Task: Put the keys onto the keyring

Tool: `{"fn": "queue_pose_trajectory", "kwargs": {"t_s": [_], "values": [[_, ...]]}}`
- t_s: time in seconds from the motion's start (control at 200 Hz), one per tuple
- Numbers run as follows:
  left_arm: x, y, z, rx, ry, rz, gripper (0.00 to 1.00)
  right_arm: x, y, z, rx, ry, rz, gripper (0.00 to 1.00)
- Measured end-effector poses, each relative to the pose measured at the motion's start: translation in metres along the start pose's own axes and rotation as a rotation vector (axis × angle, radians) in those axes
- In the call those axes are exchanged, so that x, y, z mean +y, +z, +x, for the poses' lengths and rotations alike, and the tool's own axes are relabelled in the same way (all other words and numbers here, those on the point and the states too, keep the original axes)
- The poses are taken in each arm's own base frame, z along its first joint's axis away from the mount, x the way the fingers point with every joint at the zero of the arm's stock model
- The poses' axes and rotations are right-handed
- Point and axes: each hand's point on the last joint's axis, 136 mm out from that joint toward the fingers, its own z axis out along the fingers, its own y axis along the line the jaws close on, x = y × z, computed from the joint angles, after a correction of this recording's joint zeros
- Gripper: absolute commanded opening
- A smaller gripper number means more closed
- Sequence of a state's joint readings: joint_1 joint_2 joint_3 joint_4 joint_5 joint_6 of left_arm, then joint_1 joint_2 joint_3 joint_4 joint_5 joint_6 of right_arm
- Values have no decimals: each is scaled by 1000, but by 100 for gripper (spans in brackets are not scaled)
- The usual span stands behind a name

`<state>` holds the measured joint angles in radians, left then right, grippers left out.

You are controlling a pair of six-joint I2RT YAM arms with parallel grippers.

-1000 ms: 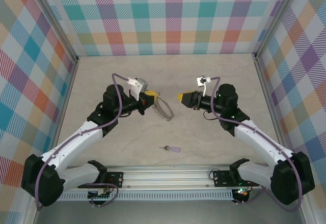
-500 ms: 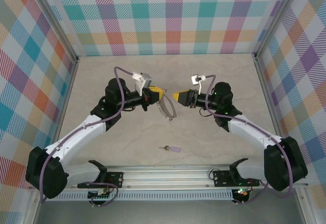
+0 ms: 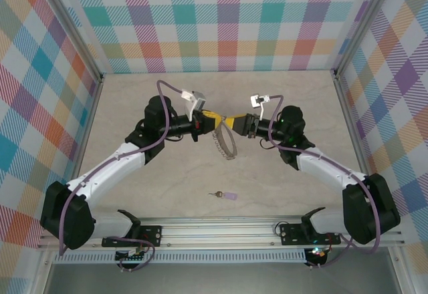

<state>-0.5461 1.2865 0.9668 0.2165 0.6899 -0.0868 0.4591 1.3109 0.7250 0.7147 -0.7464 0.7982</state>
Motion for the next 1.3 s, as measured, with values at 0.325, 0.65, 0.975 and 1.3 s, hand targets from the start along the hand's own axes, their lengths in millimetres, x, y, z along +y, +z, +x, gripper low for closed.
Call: {"fn": "queue_pose_trajectory", "kwargs": {"t_s": [0.325, 0.65, 0.975, 1.3], "values": [[-1, 2, 1, 6, -5, 10, 0, 1, 2, 1, 4, 8, -9, 29], [0, 3, -1, 5, -8, 10, 0, 3, 2, 2, 12, 12, -18, 35], [0, 3, 0, 8, -10, 10, 0, 24, -7, -7, -17, -41, -24, 35], [-1, 3, 0, 8, -11, 14, 0, 27, -10, -7, -17, -57, -20, 33]]}}
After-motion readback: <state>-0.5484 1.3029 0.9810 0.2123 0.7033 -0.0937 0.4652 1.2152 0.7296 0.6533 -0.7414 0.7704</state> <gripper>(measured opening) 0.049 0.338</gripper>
